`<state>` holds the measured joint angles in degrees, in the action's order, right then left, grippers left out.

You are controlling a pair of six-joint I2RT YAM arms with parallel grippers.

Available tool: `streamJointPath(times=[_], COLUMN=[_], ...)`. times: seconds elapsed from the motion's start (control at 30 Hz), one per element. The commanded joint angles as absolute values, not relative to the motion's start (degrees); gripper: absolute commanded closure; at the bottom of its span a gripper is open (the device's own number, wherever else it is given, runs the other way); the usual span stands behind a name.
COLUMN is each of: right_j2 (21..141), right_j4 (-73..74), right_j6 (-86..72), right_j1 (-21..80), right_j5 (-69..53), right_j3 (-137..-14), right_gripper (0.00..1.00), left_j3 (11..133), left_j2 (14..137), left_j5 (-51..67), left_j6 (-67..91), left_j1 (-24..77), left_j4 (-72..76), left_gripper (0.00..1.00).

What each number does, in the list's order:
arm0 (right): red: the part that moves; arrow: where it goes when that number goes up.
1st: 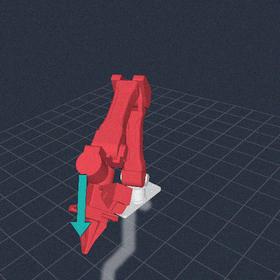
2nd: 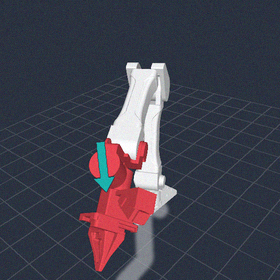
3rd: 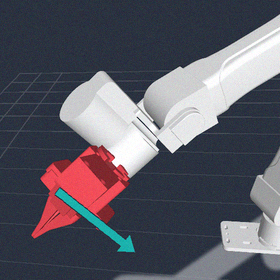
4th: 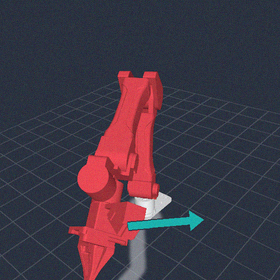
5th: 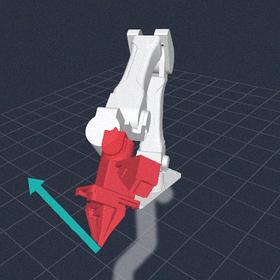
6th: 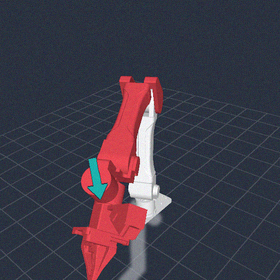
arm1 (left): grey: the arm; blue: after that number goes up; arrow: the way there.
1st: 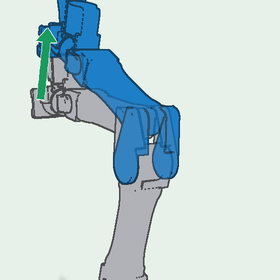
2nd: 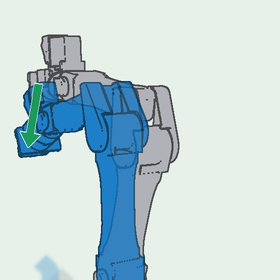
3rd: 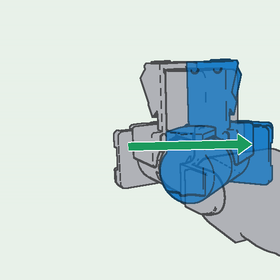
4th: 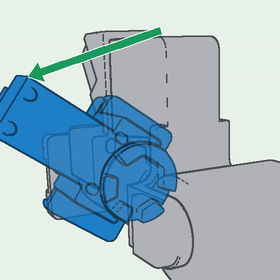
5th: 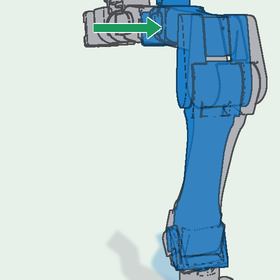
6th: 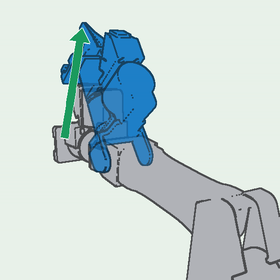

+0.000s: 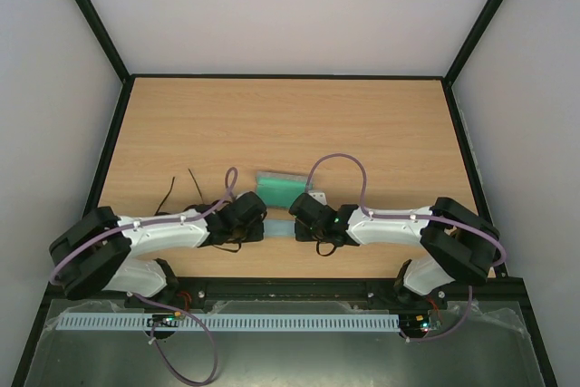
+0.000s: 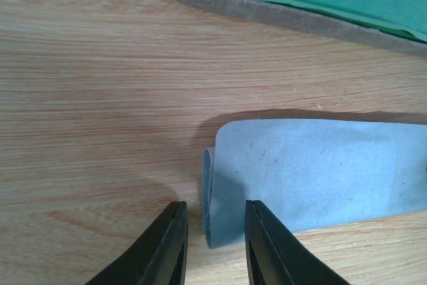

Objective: Organize the sunglasses
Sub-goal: Pick up the glasses cleaning cloth from the center of the board.

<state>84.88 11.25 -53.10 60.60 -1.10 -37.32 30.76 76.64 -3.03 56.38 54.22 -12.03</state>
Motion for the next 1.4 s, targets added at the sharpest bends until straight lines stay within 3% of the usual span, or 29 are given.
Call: streamJointPath(times=[0.0,0.13,0.57,0.77,1.37], right_j2=[85.3,85.3,85.8,86.8,80.5], right_j4=[10.7,10.6,9.5,8.7,13.6], right_j6=[-52.9,-52.8,-53.0,-52.7,-53.1], right_j1=[60.7,60.7,60.7,60.7,60.7], right_j5=[0.0,-0.1,-0.6,-1.7,1.0], right_j3=[-36.9,-36.8,-36.2,-36.1,-39.3], right_gripper=[0.83,0.84,0.84,0.98,0.99], left_j3=[32.0,32.4,31.7,31.6,34.6], left_j2=[78.9,79.9,80.7,79.7,75.3], left_j5=[-2.2,-2.1,-1.9,-2.6,-5.9], left_j6=[55.9,55.8,56.1,56.4,56.0], left_j1=[54.8,55.0,55.1,55.1,54.9], left_j4=[-12.5,-12.4,-10.7,-10.8,-14.1], left_gripper=[0.74,0.76,0.97,0.98,0.98])
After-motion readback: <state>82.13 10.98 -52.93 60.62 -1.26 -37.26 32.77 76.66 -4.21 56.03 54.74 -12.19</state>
